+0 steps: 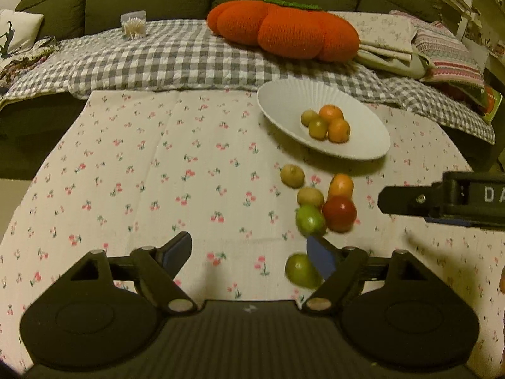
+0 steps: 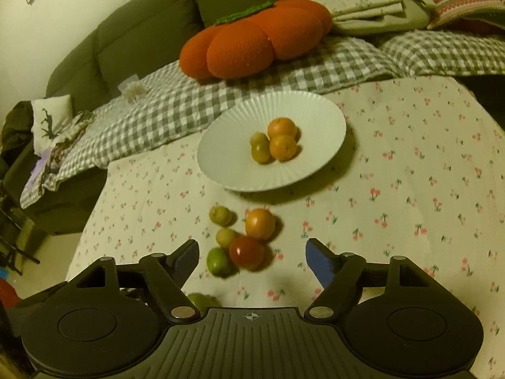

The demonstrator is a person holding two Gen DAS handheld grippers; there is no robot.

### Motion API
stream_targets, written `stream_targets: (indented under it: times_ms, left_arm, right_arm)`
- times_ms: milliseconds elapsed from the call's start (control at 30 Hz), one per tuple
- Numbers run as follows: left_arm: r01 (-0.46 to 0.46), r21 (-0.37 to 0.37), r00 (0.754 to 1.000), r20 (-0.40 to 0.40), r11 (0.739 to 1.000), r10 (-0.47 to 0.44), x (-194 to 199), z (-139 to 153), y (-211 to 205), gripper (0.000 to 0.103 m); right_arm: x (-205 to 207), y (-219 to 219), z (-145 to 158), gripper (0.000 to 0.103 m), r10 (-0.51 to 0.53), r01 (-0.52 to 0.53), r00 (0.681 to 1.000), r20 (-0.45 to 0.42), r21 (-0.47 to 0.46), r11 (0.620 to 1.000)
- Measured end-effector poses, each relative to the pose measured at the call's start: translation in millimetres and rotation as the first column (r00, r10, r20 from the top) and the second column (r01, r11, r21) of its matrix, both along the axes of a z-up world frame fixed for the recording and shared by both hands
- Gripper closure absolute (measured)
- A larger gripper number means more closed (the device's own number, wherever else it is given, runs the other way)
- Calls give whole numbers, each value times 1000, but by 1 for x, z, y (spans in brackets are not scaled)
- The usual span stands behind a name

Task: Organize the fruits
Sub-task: 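Grasp a green lime with the left tool while the right tool grasps the red tomato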

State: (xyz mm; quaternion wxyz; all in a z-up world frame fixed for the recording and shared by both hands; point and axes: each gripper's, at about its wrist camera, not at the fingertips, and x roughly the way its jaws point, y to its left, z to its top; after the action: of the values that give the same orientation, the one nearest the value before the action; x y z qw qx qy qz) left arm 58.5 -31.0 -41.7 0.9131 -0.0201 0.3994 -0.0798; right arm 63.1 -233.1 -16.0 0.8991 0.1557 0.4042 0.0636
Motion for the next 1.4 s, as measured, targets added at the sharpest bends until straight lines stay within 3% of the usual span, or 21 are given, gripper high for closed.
stream_targets:
  times_ms: [533, 733, 800, 833, 1233, 1400]
  left_arm:
    - [123, 71, 992, 0, 990, -123, -13, -31, -31, 26]
    - [152, 78, 988, 11, 985, -153, -12, -39, -36, 49]
    - [176, 68, 984, 18, 982, -178, -12, -38, -39, 67]
    - [183, 66, 983, 21, 981, -185, -13, -38, -40, 71]
    - [145, 45, 989, 24, 988, -146, -13, -34, -27, 72]
    - [100, 33, 995, 19, 994, -101, -11, -31, -13, 72]
  right_arm:
    - [3, 1, -11, 21, 5, -6, 1000, -17, -47, 999]
    - [7, -4, -15, 21, -8, 6, 1000, -29, -52, 999]
    - [8, -4, -16, 21, -5, 3, 1000, -30, -51, 999]
    - [8, -4, -16, 21, -3, 1, 1000, -29, -51, 999]
    - [12, -1, -22, 21, 13, -14, 1000, -17, -45, 999]
    - [18, -5, -29, 21, 6, -4, 999, -45, 43, 999]
